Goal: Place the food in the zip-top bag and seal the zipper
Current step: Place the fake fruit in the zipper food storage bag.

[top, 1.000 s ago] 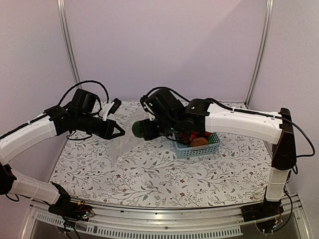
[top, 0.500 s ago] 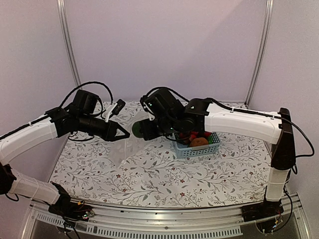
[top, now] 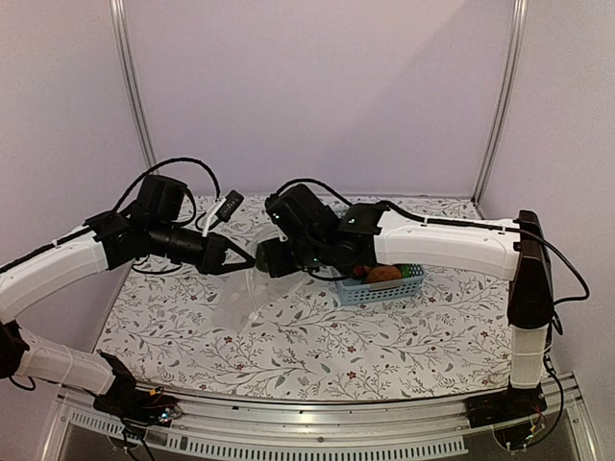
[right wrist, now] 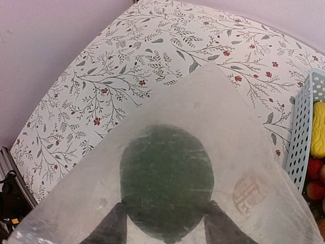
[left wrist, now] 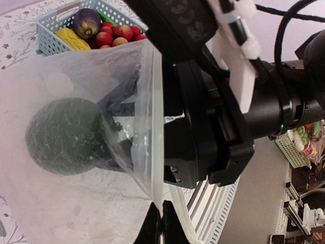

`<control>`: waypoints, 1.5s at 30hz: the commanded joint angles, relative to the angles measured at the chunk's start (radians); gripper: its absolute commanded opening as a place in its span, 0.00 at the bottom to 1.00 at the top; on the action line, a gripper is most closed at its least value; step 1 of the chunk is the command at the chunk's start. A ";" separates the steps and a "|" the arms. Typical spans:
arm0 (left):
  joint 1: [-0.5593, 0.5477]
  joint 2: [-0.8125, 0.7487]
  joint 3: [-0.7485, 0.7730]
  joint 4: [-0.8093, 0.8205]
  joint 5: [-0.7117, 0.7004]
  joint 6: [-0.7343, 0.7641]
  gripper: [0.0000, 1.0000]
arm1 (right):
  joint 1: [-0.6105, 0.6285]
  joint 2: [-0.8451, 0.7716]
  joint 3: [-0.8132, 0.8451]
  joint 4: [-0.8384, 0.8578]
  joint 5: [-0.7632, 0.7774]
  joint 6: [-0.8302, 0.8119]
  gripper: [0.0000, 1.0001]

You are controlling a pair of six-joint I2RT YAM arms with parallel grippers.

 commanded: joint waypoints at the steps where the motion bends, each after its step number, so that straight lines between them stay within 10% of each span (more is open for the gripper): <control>1: -0.009 -0.034 -0.013 0.034 0.018 -0.003 0.00 | 0.005 0.010 0.010 -0.011 0.072 0.022 0.52; 32: 0.015 -0.009 0.019 -0.087 -0.307 -0.004 0.00 | 0.005 -0.324 -0.244 0.220 -0.212 -0.068 0.69; 45: 0.016 -0.023 0.017 -0.088 -0.339 -0.003 0.00 | -0.066 -0.570 -0.435 0.022 0.100 -0.020 0.78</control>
